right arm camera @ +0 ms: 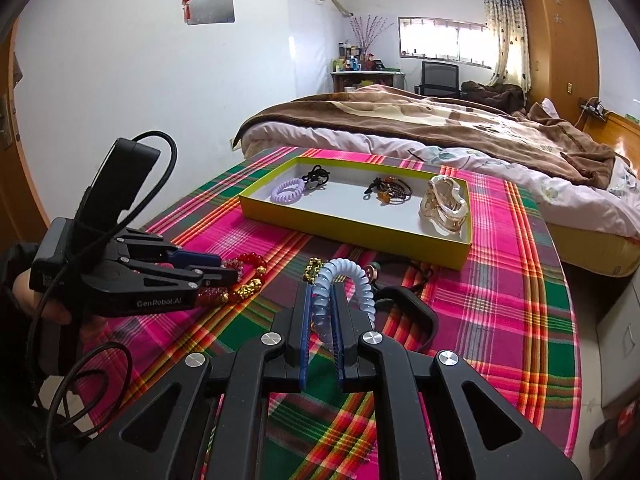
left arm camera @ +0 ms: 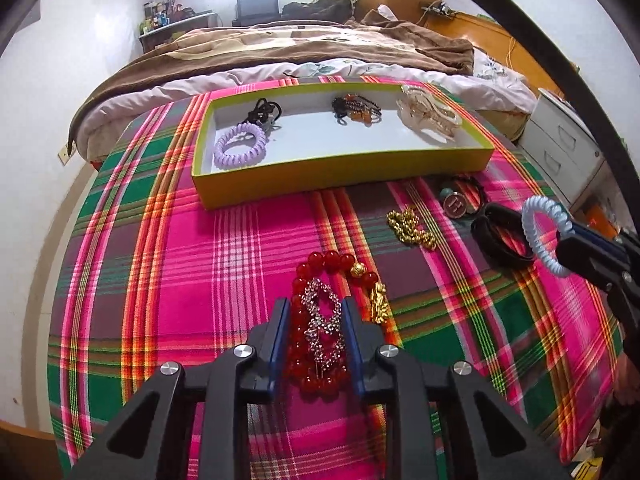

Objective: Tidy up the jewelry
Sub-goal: 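Lower the left gripper onto the pink rhinestone hair clip beside the red bracelet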

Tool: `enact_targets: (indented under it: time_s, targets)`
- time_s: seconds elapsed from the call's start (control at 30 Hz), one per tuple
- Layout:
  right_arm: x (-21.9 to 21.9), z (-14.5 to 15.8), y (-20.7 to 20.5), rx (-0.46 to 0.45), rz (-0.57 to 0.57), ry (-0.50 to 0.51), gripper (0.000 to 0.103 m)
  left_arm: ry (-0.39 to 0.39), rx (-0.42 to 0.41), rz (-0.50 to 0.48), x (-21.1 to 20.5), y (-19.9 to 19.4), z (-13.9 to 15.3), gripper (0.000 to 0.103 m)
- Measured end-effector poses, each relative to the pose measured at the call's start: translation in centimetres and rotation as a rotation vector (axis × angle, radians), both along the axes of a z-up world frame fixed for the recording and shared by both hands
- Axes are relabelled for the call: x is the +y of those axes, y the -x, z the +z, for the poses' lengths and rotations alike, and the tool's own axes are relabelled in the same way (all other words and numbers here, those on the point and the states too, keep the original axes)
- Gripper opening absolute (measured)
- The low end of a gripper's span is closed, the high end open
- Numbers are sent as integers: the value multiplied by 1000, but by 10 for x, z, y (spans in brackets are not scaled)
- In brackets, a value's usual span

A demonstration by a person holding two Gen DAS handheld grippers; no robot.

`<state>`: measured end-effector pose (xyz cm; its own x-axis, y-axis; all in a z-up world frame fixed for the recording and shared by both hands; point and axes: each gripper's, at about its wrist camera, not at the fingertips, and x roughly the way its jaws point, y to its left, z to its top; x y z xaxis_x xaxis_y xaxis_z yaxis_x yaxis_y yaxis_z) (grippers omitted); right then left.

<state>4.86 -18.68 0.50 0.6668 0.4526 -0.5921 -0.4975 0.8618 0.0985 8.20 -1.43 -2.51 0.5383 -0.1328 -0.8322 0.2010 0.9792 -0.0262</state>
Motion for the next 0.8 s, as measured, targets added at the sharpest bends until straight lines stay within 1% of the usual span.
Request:
enact_targets:
  time_s: [0.13, 0.23, 0.3, 0.43, 0.53, 0.6, 0.73, 0.8]
  targets:
    - [-1, 0, 0, -1, -3, 0, 10, -31, -8, -12, -4, 0, 0, 26]
    - [-1, 1, 1, -3, -7, -4, 10, -32, -18, -16, -5, 3, 2, 22]
    - [-1, 2, 1, -3, -6, -4, 10, -28, -38, -18, -4, 5, 7, 9]
    - [-1, 1, 2, -6, -6, -7, 10, -14, -42, -19, -1, 8, 12, 8]
    - [-1, 2, 3, -6, -11, -6, 10, 17, -40, -16, 4, 10, 14, 7]
    - [-2, 3, 3, -9, -12, -8, 10, 36, -52, -19, 6, 12, 18, 4]
    - [-2, 7, 4, -16, -14, -8, 10, 79, -75, -13, 14, 15, 30, 4]
    - [-2, 7, 3, -15, -17, -7, 10, 86, -86, -10, 16, 15, 34, 4]
